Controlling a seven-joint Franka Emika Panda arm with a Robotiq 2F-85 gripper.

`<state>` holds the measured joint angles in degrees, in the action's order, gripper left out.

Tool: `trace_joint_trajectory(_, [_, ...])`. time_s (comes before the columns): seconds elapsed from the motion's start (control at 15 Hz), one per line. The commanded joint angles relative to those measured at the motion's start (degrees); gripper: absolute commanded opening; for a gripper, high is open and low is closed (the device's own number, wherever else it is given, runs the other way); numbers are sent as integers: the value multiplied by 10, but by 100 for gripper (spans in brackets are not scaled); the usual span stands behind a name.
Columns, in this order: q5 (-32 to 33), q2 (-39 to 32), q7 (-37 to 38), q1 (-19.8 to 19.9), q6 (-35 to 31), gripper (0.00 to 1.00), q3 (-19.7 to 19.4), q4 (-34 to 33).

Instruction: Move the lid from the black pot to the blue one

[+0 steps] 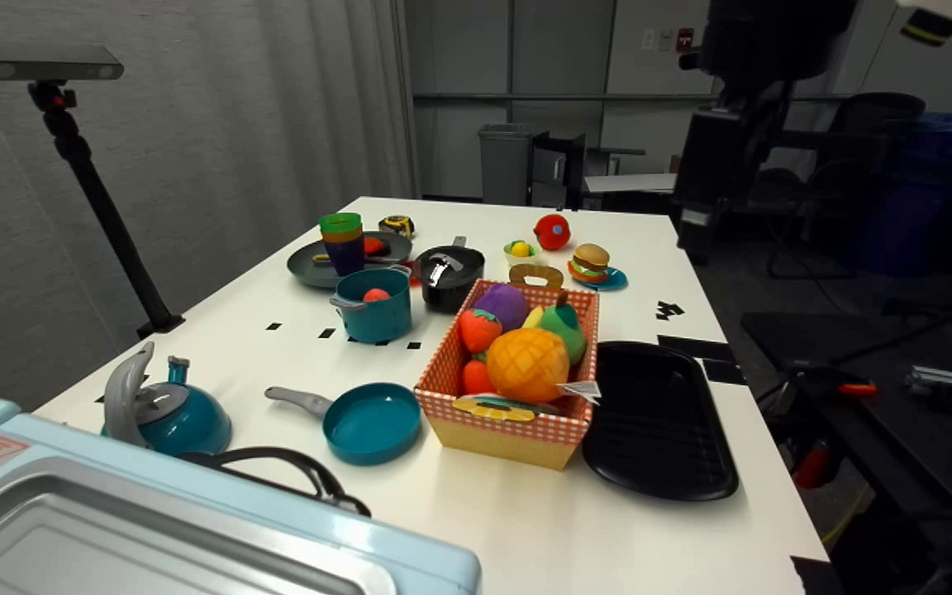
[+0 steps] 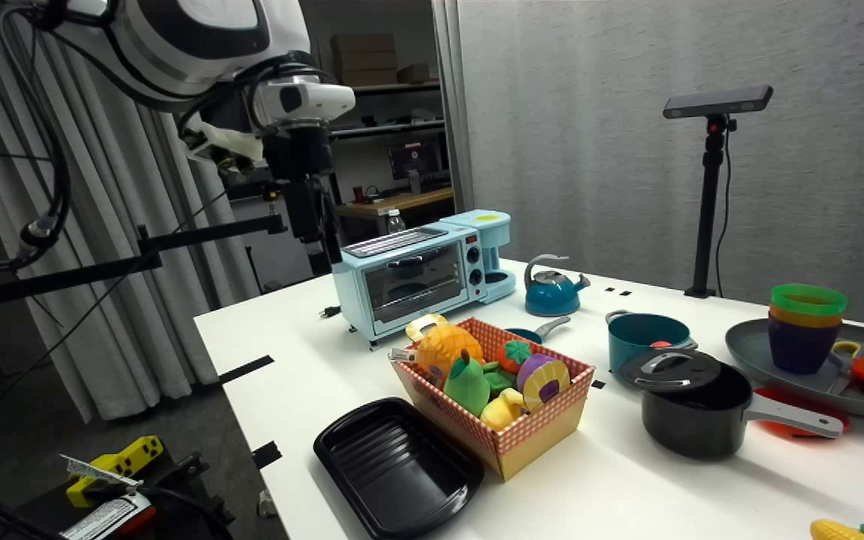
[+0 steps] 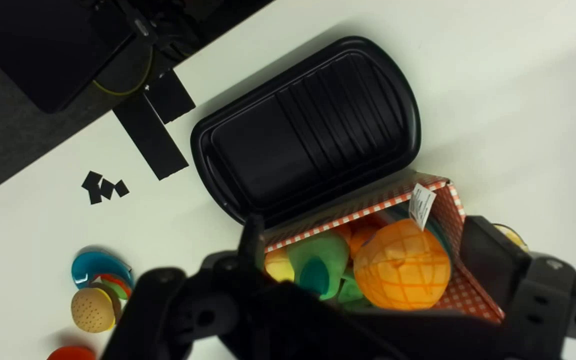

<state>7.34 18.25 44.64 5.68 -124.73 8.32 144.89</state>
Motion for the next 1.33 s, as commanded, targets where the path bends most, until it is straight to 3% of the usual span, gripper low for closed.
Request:
trace_joint_trajectory(0.0, [28,-58,25,17,-10,100,-20,-43])
trace_joint_trajectory(0.47, [30,-133,1,24,-5,100,-84,-126])
trace_joint_trajectory(0.93, [40,-191,-152,23,-7,100,-131,-203])
trace_joint_trajectory(1.27, [34,-231,-207,24,5,100,-154,-251])
